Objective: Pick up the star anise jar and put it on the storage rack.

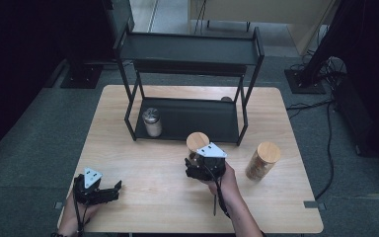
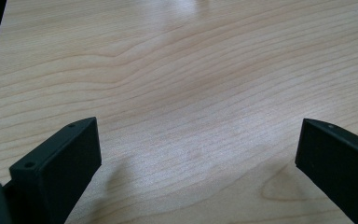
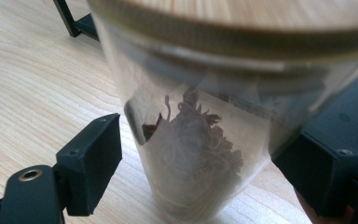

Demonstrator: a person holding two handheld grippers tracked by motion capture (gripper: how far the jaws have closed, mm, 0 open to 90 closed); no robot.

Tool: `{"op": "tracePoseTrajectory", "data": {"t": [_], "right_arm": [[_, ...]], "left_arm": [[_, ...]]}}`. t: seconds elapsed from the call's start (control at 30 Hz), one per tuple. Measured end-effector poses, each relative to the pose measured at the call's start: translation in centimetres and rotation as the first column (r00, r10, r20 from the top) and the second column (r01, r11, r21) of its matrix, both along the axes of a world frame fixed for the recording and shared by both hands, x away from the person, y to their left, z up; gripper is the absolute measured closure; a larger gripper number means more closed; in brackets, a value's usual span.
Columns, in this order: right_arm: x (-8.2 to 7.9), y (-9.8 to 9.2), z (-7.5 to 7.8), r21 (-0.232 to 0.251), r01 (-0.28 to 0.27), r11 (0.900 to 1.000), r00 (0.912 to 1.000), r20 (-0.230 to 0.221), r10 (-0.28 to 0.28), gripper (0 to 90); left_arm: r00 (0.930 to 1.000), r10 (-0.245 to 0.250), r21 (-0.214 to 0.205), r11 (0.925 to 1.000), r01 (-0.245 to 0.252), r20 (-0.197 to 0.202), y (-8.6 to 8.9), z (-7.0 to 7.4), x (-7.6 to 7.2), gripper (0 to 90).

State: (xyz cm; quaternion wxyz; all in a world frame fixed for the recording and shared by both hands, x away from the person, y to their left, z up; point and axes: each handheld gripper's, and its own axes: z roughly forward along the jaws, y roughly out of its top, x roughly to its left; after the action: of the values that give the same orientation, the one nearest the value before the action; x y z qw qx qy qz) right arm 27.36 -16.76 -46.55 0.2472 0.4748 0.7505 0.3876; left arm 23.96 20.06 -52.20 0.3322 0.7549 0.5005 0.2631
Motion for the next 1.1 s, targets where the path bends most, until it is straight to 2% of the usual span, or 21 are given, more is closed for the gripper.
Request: {"op": "tracePoseTrajectory", "data": {"t": [0.3, 0.5, 1.1], "right_arm": [[0.6, 0.4, 0.5, 0.006, 0.014, 0.9999, 0.9997, -0.019, -0.014, 17.5], [0.9, 0.5, 0.7, 0.002, 0.037, 0.9993, 0.9993, -0.008, -0.037, 24.4], [2.0, 1.2, 1.2, -0.016, 0.025, 0.9996, 0.9994, -0.024, -0.025, 25.1]], "left_arm": [[1.0, -0.005, -0.002, 1.0, 0.005, -0.002, 0.0, 0.0, 0.0, 0.5], [1.0, -0.005, -0.002, 1.0, 0.005, -0.002, 0.0, 0.0, 0.0, 0.6], [1.0, -0.008, -0.001, 1.0, 0.008, -0.001, 0.0, 0.0, 0.0, 0.6]]}}
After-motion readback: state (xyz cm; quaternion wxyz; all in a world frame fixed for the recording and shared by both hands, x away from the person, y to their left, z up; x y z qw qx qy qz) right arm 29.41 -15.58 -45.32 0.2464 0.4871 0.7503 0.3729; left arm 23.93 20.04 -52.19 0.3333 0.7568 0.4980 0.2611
